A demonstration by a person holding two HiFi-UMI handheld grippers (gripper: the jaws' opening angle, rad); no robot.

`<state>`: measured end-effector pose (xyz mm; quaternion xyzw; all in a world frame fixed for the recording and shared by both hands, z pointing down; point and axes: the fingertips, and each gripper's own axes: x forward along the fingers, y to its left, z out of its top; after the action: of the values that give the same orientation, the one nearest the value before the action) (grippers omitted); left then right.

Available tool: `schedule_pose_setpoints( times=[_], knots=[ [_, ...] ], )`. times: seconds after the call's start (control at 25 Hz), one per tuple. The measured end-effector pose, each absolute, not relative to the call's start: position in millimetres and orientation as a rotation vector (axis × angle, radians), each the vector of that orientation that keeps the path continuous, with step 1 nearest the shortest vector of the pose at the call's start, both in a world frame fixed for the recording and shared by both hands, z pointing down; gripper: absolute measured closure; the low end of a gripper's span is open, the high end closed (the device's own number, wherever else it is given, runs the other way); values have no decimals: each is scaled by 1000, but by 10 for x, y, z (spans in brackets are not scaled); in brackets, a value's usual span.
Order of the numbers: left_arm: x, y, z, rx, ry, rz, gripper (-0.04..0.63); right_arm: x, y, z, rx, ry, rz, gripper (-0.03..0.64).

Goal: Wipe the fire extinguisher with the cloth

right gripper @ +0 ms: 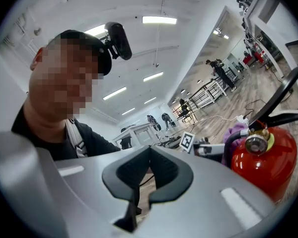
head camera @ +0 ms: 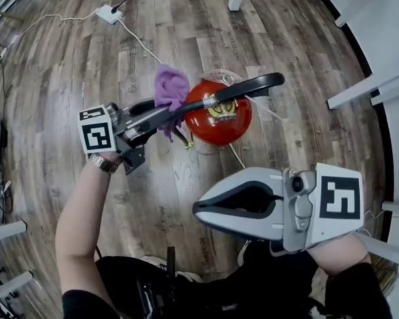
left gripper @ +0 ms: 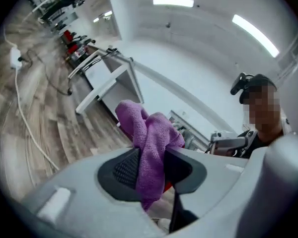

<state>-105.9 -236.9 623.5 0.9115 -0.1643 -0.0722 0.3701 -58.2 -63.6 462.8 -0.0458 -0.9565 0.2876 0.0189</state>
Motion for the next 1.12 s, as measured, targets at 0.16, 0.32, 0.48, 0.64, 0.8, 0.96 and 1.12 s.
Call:
schedule_pose_setpoints(
  times=[0.16,0.32,0.48,0.64,0.8,0.96,1.12],
  knots=[
    [-1045,-2187,5529,2641,-517,-70,479,-642,-601,4605,-156,-2986,889,614],
    [-992,-1998,5362,3015,-765,414,477,-683,-559,4591,-169,-2993,881,614],
    [-917,-1858,5316,3235,-854,776,477,-724,-493,4545,-202,-3009,857,614],
    [-673,-1888,5255,3328,-863,1057,476,-727,-461,4518,-234,-3012,831,614],
    [-353,-1989,5202,3396,-769,1278,477,-740,-435,4468,-266,-3031,824,614],
    [-126,-2074,5220,3392,-557,1703,473,-721,-431,4425,-278,-3049,812,614],
    [-176,-2005,5186,3339,-392,1961,474,-721,-422,4442,-285,-3042,813,614]
  ],
)
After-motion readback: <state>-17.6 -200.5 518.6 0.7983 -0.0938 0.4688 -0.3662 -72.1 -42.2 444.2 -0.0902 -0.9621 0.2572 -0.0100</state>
